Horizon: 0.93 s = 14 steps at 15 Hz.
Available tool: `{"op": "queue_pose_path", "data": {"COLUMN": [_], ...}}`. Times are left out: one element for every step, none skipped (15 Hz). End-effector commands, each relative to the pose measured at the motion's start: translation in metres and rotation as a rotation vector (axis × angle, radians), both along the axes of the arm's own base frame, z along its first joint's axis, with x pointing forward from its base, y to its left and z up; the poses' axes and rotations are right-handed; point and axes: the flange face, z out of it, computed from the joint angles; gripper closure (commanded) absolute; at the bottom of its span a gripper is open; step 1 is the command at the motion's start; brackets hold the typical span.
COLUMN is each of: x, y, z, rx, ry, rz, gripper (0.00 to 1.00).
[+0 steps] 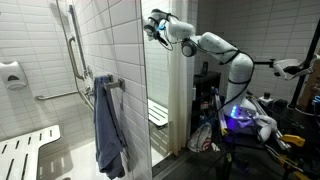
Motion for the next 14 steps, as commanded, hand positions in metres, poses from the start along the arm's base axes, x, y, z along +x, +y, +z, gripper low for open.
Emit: {"op": "queue_pose_path", "data": {"x": [0.000, -0.001, -0.001, -0.001, -0.001, -0.001, -0.002, -0.003, -0.004, -0.005, -0.005, -0.006, -0.006, -0.007], "y": [0.001, 0.002, 0.003, 0.004, 0.003, 0.003, 0.002, 0.001, 0.001, 0.000, -0.001, -0.003, -0.002, -0.001], "z": [0.000, -0.001, -0.001, -0.001, -0.001, -0.002, -0.001, 0.000, 0.003, 0.006, 0.010, 0.015, 0.018, 0.020], "rx": [-0.001, -0.002, -0.003, -0.003, -0.003, -0.003, 0.002, 0.006, 0.002, 0.004, 0.001, 0.004, 0.014, 0.027], "ry": [0.003, 0.005, 0.006, 0.007, 0.008, 0.008, 0.024, 0.037, 0.051, 0.064, 0.092, 0.111, 0.136, 0.152], "rz": [-0.002, -0.003, -0.003, -0.004, -0.005, -0.005, -0.001, -0.001, -0.009, -0.015, -0.034, -0.053, -0.065, -0.067], "gripper": [0.00, 0.00, 0.00, 0.00, 0.00, 0.00, 0.00, 0.00, 0.00, 0.00, 0.00, 0.00, 0.00, 0.00]}}
